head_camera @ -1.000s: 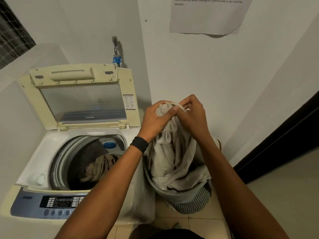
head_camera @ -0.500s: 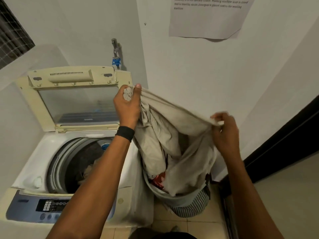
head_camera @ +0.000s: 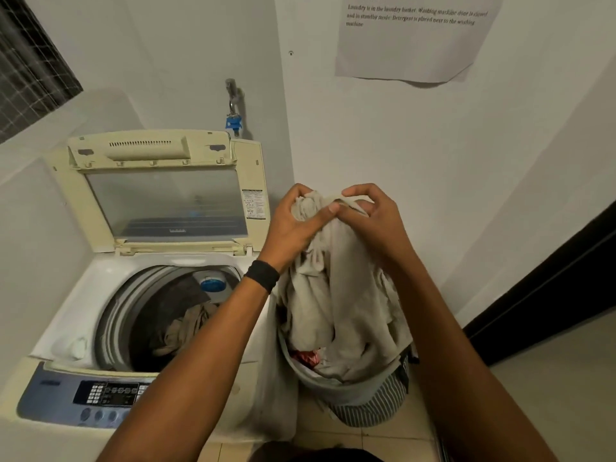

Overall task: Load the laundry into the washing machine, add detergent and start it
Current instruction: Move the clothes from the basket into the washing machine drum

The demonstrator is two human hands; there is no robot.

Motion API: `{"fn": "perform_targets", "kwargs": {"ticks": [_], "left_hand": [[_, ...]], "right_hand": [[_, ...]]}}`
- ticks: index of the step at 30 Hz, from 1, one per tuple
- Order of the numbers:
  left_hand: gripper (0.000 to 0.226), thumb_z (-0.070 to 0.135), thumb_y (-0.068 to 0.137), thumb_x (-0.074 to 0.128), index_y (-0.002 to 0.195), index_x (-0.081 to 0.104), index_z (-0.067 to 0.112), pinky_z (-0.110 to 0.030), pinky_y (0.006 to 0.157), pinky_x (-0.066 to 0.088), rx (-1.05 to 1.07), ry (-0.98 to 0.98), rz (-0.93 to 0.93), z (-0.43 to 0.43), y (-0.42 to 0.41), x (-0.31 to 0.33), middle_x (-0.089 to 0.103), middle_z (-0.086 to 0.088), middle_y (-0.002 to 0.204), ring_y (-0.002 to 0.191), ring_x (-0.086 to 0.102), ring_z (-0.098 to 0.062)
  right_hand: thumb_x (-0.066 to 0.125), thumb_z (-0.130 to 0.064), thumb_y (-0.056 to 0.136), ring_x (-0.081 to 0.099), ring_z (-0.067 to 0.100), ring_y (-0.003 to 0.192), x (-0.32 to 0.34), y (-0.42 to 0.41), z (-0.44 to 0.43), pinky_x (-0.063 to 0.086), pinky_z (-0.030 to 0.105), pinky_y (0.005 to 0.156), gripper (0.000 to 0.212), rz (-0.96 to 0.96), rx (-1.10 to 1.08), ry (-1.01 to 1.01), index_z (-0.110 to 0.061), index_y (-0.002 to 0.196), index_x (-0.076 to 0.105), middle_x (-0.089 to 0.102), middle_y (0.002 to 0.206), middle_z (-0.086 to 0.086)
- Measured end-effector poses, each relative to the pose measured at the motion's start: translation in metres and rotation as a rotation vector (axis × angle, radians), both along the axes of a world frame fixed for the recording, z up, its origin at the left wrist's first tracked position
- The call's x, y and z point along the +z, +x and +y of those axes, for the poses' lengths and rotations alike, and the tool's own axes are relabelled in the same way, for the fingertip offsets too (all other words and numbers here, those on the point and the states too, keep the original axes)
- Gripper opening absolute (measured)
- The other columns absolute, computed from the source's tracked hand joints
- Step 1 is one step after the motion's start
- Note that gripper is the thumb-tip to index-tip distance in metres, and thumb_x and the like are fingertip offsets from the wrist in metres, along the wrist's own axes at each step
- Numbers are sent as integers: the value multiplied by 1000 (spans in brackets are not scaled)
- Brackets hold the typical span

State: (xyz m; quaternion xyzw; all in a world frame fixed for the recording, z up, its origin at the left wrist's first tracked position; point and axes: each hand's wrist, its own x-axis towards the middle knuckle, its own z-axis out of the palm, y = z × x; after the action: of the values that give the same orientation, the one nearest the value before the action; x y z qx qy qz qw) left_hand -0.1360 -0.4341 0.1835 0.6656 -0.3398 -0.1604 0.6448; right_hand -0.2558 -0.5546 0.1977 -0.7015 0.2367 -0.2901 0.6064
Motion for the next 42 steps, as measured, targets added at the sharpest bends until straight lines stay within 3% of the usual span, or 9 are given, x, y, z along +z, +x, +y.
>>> {"fn": "perform_targets", "kwargs": {"ticks": [8, 17, 22, 26, 29, 32, 36, 40, 42], "left_hand": [[30, 20, 80, 82, 91, 54, 18, -38, 75, 52, 323, -128, 61, 9, 34, 4, 58, -3, 84, 76, 56, -16], [46, 2, 92, 65, 135, 58, 15, -42, 108, 51, 3, -91, 15, -7, -20, 4, 71, -4, 127, 122, 65, -18], [22, 9, 93, 74, 115, 69, 6, -36, 91, 57, -70, 2, -3, -4, -20, 1, 76, -10, 106, 98, 71, -17], [7, 8, 92, 69, 91, 63, 10, -29, 75, 54, 171, -21, 31, 1, 1, 2, 68, -4, 83, 78, 64, -14], [8, 4, 91, 66, 89, 61, 11, -24, 71, 50, 332, -62, 47, 7, 21, 6, 63, 3, 78, 71, 59, -6], [10, 3, 92, 66, 90, 60, 11, -22, 72, 49, 371, -67, 30, 14, 30, 5, 61, 7, 77, 68, 56, -1], [8, 14, 94, 66, 99, 63, 10, -31, 84, 52, 181, -27, -27, 7, 9, 0, 67, 3, 92, 86, 63, -10], [39, 31, 101, 63, 137, 58, 18, -31, 107, 50, -55, -67, -17, -7, -23, 4, 64, -2, 136, 125, 62, -12], [52, 38, 97, 64, 144, 52, 18, -32, 108, 49, -105, -87, 37, -6, -26, 4, 62, -3, 140, 130, 60, -14]], "right_hand": [[78, -46, 88, 62, 14, 73, -34, -73, -24, 48, 34, 70, 26, 212, 38, -103, -19, 87, 75, 70, 82, 13], [71, -8, 91, 69, 6, 88, 20, -21, -13, 53, 23, 83, 9, -99, -45, -164, -10, 97, 78, 78, 94, -4], [84, -23, 83, 72, 14, 83, 14, -2, -2, 56, 27, 76, 23, -45, -35, -126, -13, 99, 70, 76, 88, 2], [86, -41, 79, 62, 2, 69, 1, -26, -12, 45, 13, 61, 37, 221, 137, -140, -21, 102, 65, 68, 75, -1], [81, -46, 83, 57, 5, 64, -10, -54, -26, 45, 23, 62, 29, 375, 249, -276, -19, 86, 70, 65, 71, -1], [78, -36, 89, 60, 10, 70, -6, -76, -40, 47, 28, 66, 24, 172, 95, -251, -14, 83, 71, 69, 76, -4], [74, -26, 94, 54, 13, 72, 5, -56, -39, 43, 33, 68, 18, -60, -74, -220, -10, 88, 71, 65, 78, 9], [62, -18, 101, 64, 5, 88, 10, -17, -2, 50, 29, 82, 15, -22, 147, -320, -10, 103, 73, 72, 97, -3], [52, -35, 101, 65, 4, 111, 11, -11, 11, 50, 26, 99, 31, -14, 249, -150, -16, 116, 73, 72, 117, -6]]}}
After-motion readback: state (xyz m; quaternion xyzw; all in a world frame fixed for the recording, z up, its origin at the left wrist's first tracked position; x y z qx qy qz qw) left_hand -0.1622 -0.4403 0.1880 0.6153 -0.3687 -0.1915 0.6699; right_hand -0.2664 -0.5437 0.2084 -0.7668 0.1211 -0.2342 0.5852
